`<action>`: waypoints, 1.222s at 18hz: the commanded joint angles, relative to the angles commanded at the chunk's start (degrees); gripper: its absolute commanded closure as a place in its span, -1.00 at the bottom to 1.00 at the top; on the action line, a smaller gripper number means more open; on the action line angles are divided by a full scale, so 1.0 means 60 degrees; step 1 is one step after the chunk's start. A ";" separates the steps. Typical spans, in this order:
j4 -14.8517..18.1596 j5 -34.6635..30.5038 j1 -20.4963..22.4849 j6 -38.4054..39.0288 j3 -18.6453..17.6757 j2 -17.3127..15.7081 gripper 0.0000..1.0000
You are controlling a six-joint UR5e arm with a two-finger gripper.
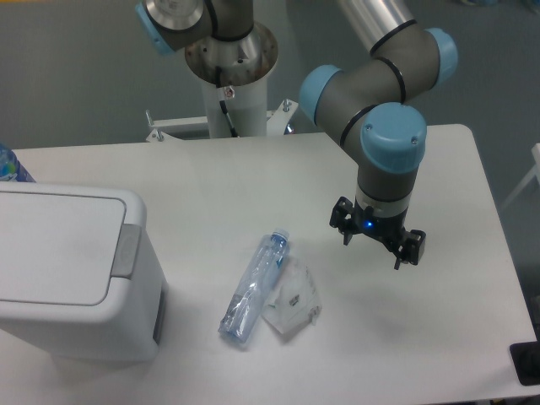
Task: Open the trash can
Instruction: 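Move the open gripper over to the white trash bin's lid edge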
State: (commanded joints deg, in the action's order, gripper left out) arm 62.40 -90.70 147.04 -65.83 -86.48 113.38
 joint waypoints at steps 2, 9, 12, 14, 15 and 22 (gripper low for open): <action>0.0000 0.0000 0.0000 0.0000 -0.0044 -0.0015 -1.00; -0.0073 0.0555 0.0000 0.0117 0.0044 -0.0161 -1.00; -0.0088 0.0703 0.0000 0.0656 0.0044 -0.0307 -1.00; -0.0117 0.1096 -0.0015 0.1097 0.0117 -0.0410 -1.00; -0.0146 0.1316 -0.0029 0.1229 0.0117 -0.0483 -1.00; -0.0161 0.3074 -0.0438 0.3834 0.0132 -0.1084 -1.00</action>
State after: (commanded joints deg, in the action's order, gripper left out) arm 61.44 -72.26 144.41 -42.82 -85.69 106.88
